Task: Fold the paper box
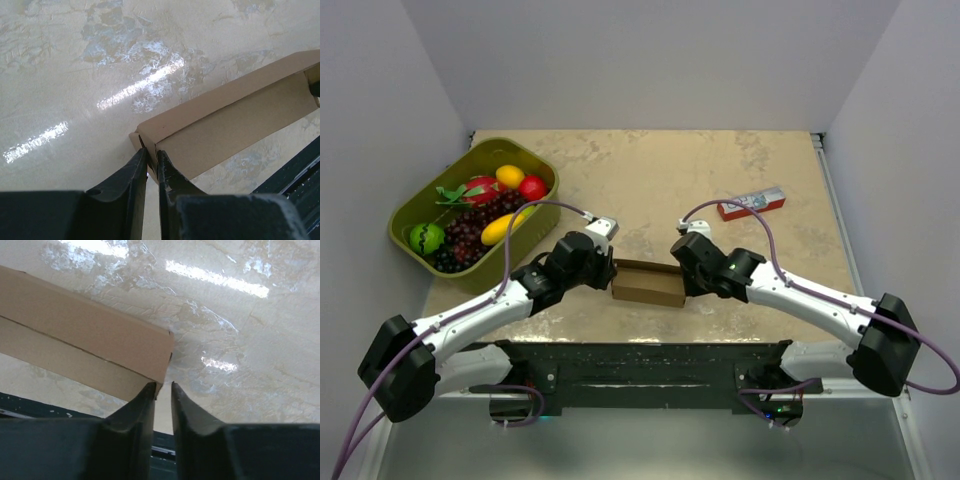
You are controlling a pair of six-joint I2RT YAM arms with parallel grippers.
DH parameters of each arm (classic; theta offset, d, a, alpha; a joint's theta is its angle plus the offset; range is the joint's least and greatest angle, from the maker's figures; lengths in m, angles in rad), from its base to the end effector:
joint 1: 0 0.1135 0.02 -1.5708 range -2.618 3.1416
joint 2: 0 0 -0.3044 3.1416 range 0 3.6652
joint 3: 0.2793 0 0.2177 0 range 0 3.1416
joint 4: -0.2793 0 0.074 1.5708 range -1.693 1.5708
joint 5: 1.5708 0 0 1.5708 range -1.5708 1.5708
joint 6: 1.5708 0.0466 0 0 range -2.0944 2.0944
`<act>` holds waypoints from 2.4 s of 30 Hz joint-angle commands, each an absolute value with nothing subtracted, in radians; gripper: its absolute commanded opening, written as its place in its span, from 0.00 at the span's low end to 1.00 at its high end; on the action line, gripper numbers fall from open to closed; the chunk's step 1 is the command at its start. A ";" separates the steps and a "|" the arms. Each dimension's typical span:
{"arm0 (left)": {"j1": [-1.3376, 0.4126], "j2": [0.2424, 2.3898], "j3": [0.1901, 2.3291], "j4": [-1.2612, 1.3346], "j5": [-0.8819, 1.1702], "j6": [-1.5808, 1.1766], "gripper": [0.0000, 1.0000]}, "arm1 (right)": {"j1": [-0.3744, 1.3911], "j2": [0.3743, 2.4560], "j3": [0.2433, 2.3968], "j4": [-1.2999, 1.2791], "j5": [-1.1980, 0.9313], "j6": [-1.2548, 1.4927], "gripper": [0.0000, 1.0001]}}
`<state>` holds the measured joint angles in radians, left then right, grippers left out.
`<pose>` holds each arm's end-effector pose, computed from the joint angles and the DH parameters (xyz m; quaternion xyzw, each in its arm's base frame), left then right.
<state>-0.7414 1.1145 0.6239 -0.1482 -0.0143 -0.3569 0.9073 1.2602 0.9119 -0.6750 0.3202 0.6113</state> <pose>0.1447 -0.1316 0.2692 0.1675 0.8775 -0.2291 0.3866 0.1382 0.1530 0.2874 -0.0975 0.9464 0.0724 0.2992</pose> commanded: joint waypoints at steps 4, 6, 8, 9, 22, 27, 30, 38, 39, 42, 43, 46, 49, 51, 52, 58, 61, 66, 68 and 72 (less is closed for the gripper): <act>-0.747 1.112 0.627 -0.167 -0.031 -0.353 0.18 | 0.913 1.200 0.989 -0.798 0.365 0.618 0.42; -0.747 1.114 0.629 -0.170 -0.032 -0.353 0.18 | 0.914 1.189 0.999 -0.798 0.362 0.618 0.45; -0.747 1.112 0.630 -0.170 -0.035 -0.353 0.18 | 0.913 1.180 1.009 -0.793 0.357 0.620 0.45; -0.747 1.112 0.629 -0.172 -0.035 -0.353 0.18 | 0.913 1.167 1.011 -0.789 0.351 0.620 0.45; -0.747 1.109 0.634 -0.175 -0.038 -0.351 0.18 | 0.913 1.184 0.980 -0.698 0.337 0.609 0.30; -0.747 1.111 0.637 -0.179 -0.038 -0.350 0.18 | 0.913 1.192 0.971 -0.670 0.347 0.607 0.25; -0.747 1.112 0.640 -0.178 -0.037 -0.351 0.18 | 0.913 1.198 0.968 -0.667 0.365 0.609 0.22; -0.747 1.115 0.638 -0.178 -0.034 -0.347 0.18 | 0.913 1.233 0.954 -0.677 0.391 0.612 0.13; -0.747 1.112 0.637 -0.176 -0.034 -0.347 0.18 | 0.913 1.235 0.948 -0.672 0.391 0.614 0.11; -0.747 1.112 0.638 -0.173 -0.031 -0.344 0.18 | 0.914 1.241 0.945 -0.672 0.391 0.617 0.06; -0.747 1.114 0.638 -0.173 -0.029 -0.344 0.18 | 0.916 1.243 0.943 -0.673 0.391 0.617 0.04; -0.747 1.111 0.640 -0.164 -0.028 -0.342 0.19 | 0.914 1.244 0.942 -0.673 0.397 0.620 0.00; -0.747 1.109 0.649 -0.149 -0.017 -0.341 0.25 | 0.916 1.250 0.937 -0.675 0.403 0.624 0.00; -0.747 1.109 0.661 -0.135 -0.011 -0.341 0.32 | 0.916 1.256 0.937 -0.680 0.405 0.627 0.00; -0.747 1.109 0.664 -0.130 -0.009 -0.341 0.39 | 0.916 1.256 0.937 -0.677 0.410 0.629 0.00; -0.749 1.092 0.687 -0.133 -0.038 -0.337 0.59 | 0.919 1.269 0.942 -0.695 0.433 0.634 0.00; -0.747 1.074 0.689 -0.146 -0.049 -0.342 0.63 | 0.920 1.272 0.942 -0.698 0.431 0.634 0.00; -0.747 1.019 0.690 -0.179 -0.048 -0.367 0.63 | 0.922 1.275 0.950 -0.701 0.436 0.635 0.00; -0.747 0.996 0.689 -0.187 -0.046 -0.373 0.62 | 0.923 1.276 0.951 -0.699 0.437 0.635 0.00; -0.747 0.979 0.687 -0.187 -0.029 -0.393 0.52 | 0.925 1.281 0.951 -0.698 0.437 0.637 0.00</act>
